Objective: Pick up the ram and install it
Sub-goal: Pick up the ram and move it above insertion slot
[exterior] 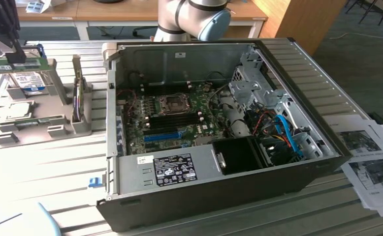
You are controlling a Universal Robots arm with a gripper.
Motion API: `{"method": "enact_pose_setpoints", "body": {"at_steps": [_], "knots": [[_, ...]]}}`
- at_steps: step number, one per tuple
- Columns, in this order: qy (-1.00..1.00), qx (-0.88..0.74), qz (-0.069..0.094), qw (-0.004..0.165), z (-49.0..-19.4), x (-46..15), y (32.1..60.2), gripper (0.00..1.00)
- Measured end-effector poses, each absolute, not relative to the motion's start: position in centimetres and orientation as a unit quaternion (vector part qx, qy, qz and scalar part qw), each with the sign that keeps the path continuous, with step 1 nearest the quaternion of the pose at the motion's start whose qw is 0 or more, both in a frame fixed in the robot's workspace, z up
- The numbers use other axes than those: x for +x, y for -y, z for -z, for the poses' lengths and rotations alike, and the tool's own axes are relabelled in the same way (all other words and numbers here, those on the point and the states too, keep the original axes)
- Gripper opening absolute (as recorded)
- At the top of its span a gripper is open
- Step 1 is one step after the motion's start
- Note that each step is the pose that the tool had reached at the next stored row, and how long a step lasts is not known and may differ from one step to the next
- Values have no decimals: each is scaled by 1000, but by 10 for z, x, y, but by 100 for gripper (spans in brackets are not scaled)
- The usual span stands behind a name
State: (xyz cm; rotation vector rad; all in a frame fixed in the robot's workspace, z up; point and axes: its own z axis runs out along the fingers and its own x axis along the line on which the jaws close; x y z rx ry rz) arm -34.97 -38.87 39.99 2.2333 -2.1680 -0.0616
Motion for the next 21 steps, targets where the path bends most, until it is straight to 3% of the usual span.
{"method": "enact_pose_setpoints", "body": {"at_steps": [21], "knots": [[696,717,20,14,-400,-318,389,11]]}}
